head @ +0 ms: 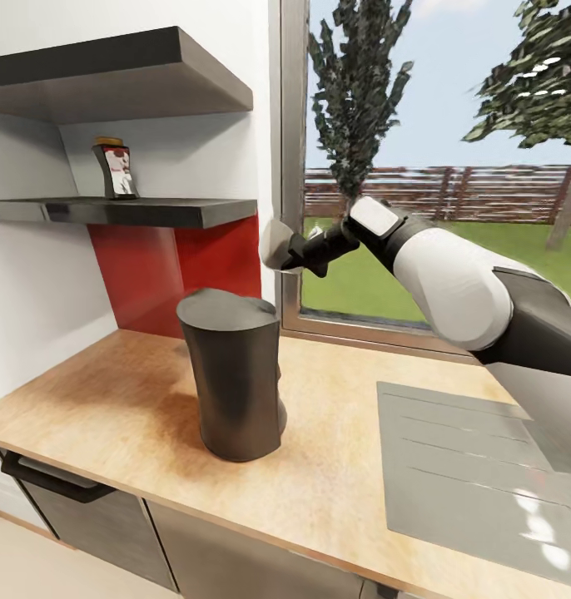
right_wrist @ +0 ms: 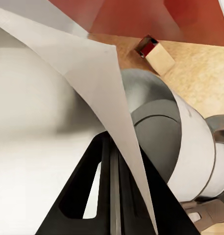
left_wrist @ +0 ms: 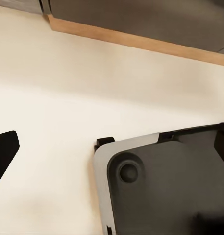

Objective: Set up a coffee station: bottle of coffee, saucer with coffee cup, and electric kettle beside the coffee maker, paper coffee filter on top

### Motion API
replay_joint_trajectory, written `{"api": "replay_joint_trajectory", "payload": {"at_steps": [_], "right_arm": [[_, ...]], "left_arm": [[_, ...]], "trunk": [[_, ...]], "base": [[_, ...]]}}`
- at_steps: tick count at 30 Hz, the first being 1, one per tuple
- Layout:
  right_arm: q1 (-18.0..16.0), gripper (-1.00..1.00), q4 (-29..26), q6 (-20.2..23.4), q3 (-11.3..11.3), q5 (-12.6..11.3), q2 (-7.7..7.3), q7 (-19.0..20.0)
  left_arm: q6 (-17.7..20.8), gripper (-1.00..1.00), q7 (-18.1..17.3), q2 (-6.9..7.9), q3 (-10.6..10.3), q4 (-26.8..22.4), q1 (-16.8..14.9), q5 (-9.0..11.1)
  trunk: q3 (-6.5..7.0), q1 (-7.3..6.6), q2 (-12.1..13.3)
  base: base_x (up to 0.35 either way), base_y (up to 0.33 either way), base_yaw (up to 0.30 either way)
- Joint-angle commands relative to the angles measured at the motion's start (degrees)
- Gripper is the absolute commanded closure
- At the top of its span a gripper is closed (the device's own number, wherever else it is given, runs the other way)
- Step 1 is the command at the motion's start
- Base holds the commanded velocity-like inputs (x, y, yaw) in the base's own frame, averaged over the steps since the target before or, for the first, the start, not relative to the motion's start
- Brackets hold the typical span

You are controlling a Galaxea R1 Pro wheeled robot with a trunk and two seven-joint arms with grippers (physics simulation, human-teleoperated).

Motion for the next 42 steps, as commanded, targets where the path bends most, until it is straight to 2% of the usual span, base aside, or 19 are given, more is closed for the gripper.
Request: {"api": "replay_joint_trajectory", "payload": {"at_steps": [1,4,11,20,26,33,34,42], "right_arm": [[0.29,1.00,-0.04,0.19,-0.21,0.16,0.01,0.17],[1.27,1.00,-0.11,0.19,-0.23,0.11,-0.11,0.18],[3.37,1.00,-0.24,0.19,-0.32,0.07,-1.65,0.22],[3.56,1.00,-0.13,0.19,-0.47,-0.57,-2.07,0.40],[3.80,1.00,-0.03,0.19,-0.41,-1.24,-3.32,0.42],[4.61,1.00,-0.02,0.19,-0.41,-2.16,-3.32,0.45],[4.65,1.00,-0.02,0.19,-0.41,-8.81,-3.27,0.45],[4.73,1.00,0.06,0.19,-0.41,-8.86,-2.83,0.45]], "left_arm": [[-0.13,-1.00,-0.32,0.00,0.44,0.04,-0.03,-0.28],[-0.14,-1.00,-0.37,0.05,0.42,0.04,0.11,-0.32],[-0.13,-1.00,-0.35,0.18,0.41,0.04,0.82,-0.37],[-0.13,-1.00,-0.34,0.11,0.41,0.04,0.93,-0.38],[-0.13,-1.00,-0.34,0.05,0.34,0.04,0.93,-0.38],[-0.13,-1.00,-0.34,0.02,0.32,0.04,0.93,-0.38],[-0.13,-1.00,-0.34,0.04,0.32,0.04,0.93,-0.38],[-0.13,-1.00,-0.32,0.02,0.39,0.04,0.93,-0.37]], "trunk": [[-0.12,0.03,-0.13],[-0.12,0.03,-0.13],[-0.12,0.03,-0.13],[-0.12,0.03,-0.13],[-0.12,0.03,-0.13],[-0.12,0.03,-0.13],[-0.12,0.03,-0.13],[-0.12,0.03,-0.13]], "base": [[0.000,0.000,0.000],[0.000,0.000,0.000],[0.104,-0.045,0.000],[0.084,-0.053,0.000],[0.004,-0.003,0.000],[0.000,0.000,0.000],[0.000,0.000,0.000],[0.000,0.000,0.000]]}}
